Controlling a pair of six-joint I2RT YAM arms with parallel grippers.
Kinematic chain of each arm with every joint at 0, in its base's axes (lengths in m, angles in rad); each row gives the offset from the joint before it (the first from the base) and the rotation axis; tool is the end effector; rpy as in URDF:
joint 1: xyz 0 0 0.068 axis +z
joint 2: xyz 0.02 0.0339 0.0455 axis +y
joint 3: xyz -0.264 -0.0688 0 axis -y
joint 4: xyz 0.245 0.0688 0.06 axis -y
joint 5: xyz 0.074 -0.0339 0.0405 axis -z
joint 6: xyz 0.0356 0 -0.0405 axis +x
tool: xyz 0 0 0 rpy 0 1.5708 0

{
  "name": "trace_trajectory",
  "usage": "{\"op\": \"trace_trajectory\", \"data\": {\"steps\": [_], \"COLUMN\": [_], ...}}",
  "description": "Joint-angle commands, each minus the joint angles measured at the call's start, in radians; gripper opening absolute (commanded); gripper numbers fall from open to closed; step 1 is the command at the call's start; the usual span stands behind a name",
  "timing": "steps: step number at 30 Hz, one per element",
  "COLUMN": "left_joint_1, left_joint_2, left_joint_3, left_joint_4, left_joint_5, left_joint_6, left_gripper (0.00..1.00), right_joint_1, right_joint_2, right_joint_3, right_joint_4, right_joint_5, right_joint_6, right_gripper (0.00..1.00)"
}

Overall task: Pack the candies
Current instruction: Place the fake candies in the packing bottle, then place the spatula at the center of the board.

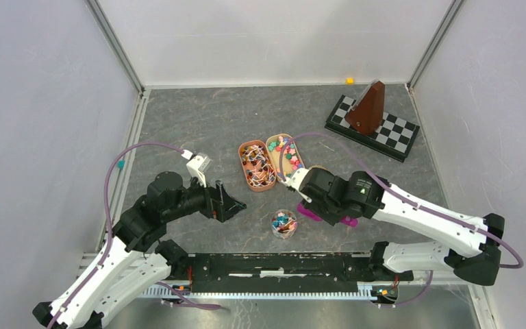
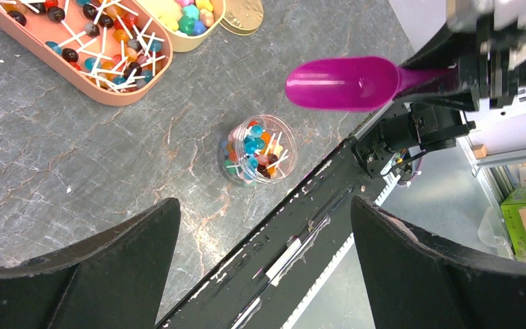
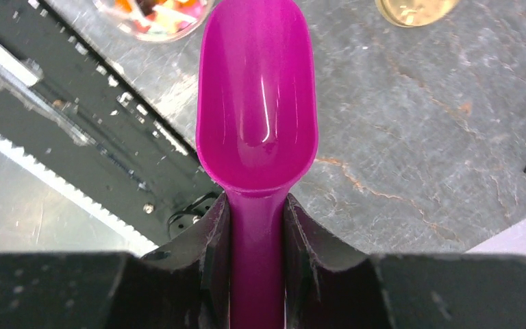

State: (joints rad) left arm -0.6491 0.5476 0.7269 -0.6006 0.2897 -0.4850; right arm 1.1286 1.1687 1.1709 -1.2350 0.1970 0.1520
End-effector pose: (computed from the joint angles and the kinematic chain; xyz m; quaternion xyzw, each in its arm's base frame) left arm 0.0923 -0.0828 0.3095 0.1463 0.8213 -0.3911 0.3887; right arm 0.0909 0.1757 0.3142 -0.4456 0.8741 0.0223 0.1921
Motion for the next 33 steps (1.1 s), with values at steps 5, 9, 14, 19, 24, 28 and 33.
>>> {"op": "trace_trajectory", "data": {"steps": [5, 9, 14, 19, 24, 28, 33], "left_joint_1": [0.002, 0.003, 0.003, 0.003, 0.003, 0.003, 0.003], "left_joint_2": [-0.005, -0.002, 0.005, 0.007, 0.008, 0.008, 0.009], "left_joint_3": [0.01, 0.01, 0.01, 0.011, 0.011, 0.012, 0.01], "left_joint_4": [0.006, 0.005, 0.006, 0.006, 0.006, 0.005, 0.006], "left_joint_5": [0.011, 0.011, 0.011, 0.011, 0.009, 0.008, 0.005], "left_joint_6": [0.034, 0.035, 0.034, 0.036, 0.036, 0.036, 0.037], "left_gripper": [1.0, 1.0, 1.0, 1.0, 1.0, 1.0, 1.0], "right_joint_1": [-0.161, -0.228, -0.31, -0.398, -0.481, -0.537, -0.596], "right_joint_2": [-0.098, -0.148, -0.191, -0.225, -0.26, -0.274, -0.255], "right_joint_3": [-0.06, -0.124, -0.221, -0.35, -0.482, -0.607, -0.739], "right_joint_4": [0.186, 0.32, 0.466, 0.625, 0.782, 0.936, 1.115], "right_joint_5": [0.165, 0.237, 0.278, 0.279, 0.267, 0.234, 0.222], "right_joint_6": [0.024, 0.011, -0.006, 0.006, 0.034, 0.042, 0.074], "right_gripper": [0.0, 0.0, 0.0, 0.0, 0.0, 0.0, 0.0]}}
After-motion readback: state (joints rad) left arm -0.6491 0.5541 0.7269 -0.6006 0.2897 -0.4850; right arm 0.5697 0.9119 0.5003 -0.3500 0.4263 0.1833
